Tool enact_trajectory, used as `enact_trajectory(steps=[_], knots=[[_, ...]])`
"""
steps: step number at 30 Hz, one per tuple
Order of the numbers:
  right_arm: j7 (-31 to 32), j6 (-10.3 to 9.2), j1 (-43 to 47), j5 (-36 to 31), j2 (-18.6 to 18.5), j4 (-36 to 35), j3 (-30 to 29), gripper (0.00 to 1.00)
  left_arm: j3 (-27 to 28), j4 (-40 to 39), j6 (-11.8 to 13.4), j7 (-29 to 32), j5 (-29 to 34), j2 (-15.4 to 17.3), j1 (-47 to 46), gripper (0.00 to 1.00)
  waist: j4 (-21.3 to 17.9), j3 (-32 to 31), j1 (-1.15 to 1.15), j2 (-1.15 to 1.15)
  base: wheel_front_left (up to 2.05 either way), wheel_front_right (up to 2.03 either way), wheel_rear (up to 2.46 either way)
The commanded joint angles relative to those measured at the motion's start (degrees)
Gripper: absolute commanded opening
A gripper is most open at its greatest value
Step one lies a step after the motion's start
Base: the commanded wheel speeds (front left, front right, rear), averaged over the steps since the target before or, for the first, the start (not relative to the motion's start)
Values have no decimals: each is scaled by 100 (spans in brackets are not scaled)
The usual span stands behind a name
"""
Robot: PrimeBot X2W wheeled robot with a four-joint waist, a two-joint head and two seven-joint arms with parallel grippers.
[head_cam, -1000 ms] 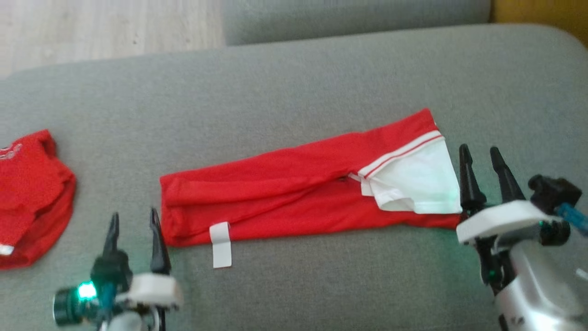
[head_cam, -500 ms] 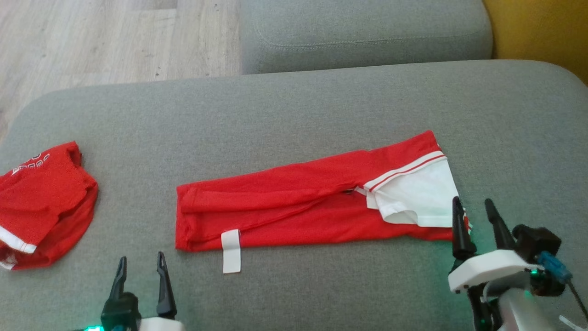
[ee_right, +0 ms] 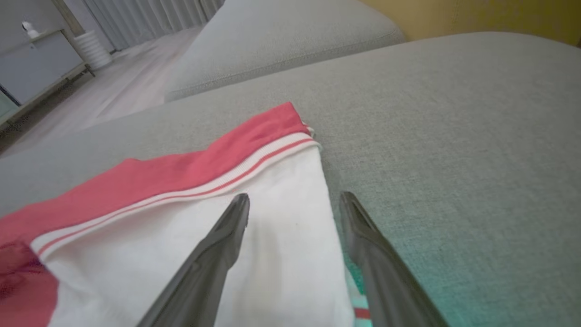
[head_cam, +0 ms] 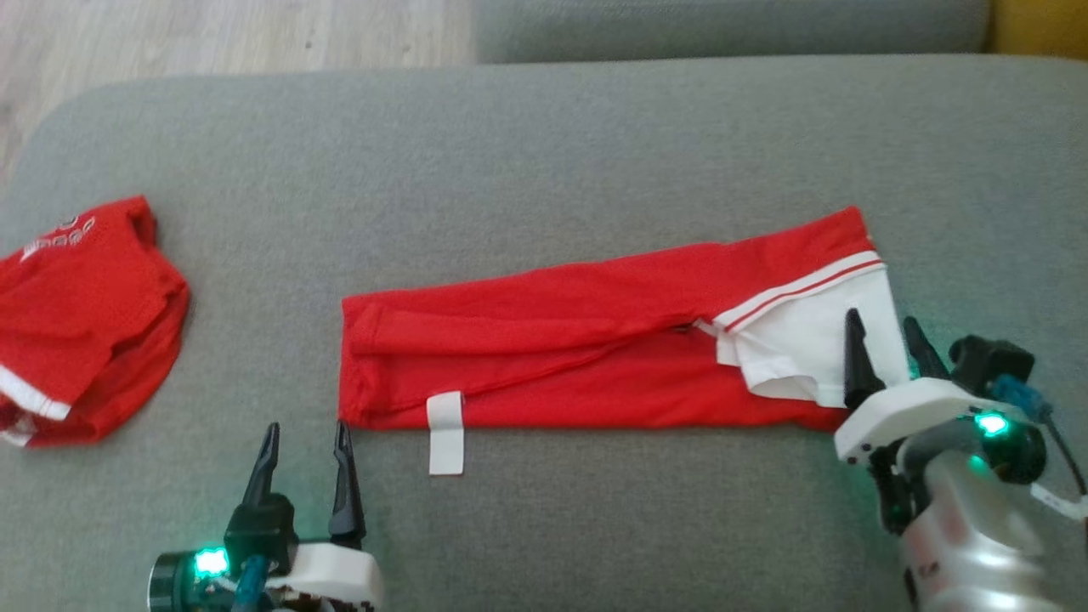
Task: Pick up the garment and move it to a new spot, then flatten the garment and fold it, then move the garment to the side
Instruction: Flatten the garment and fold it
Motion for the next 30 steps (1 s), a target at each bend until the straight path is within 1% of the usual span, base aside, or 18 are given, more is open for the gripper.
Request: enact_trajectory(steps=[1, 5, 8, 11, 17, 18, 19, 20, 24, 30], knots=[[-22, 20, -206, -65, -113, 134, 63, 100, 127, -110, -5, -29, -55, 22, -223, 100, 109, 130, -1, 0, 0, 0, 0], [-23, 20, -465, 75, -164, 639, -74, 100, 100, -94, -17, -29, -54, 22, -296, 100, 194, 225, -1, 0, 0, 0, 0], [-11, 20, -546, 201, -121, 810, 17, 100, 85, -96, -9, -29, -62, 22, -325, 100, 230, 256, -1, 0, 0, 0, 0], [24, 20, -600, 501, -30, 924, 334, 100, 62, -98, 3, -29, -79, 22, -352, 100, 269, 285, -1, 0, 0, 0, 0], [185, 20, -538, 1213, 54, 883, 1069, 100, 17, -101, 17, -29, -121, 22, -372, 100, 295, 290, -1, 0, 0, 0, 0], [198, 20, -523, 1303, 54, 874, 1157, 98, 8, -100, 18, -29, -131, 22, -373, 100, 292, 289, -1, 0, 0, 0, 0], [204, 20, -508, 1390, 33, 874, 1222, 46, -5, -100, 13, -29, -141, 22, -377, 100, 287, 288, -1, 0, 0, 0, 0], [212, 20, -493, 1468, 7, 871, 1293, 0, -20, -99, 15, -29, -153, 22, -380, 100, 280, 283, -1, 0, 0, 0, 0], [149, 20, -489, 1747, -186, 818, 1467, 0, -35, -101, 7, -29, -181, 22, -397, 100, 204, 264, -1, 0, 0, 0, 0], [-41, 20, -566, 1916, -580, 648, 1387, 0, -101, -89, -40, -29, -195, 22, -397, 100, 44, 132, -1, 0, 0, 0, 0]])
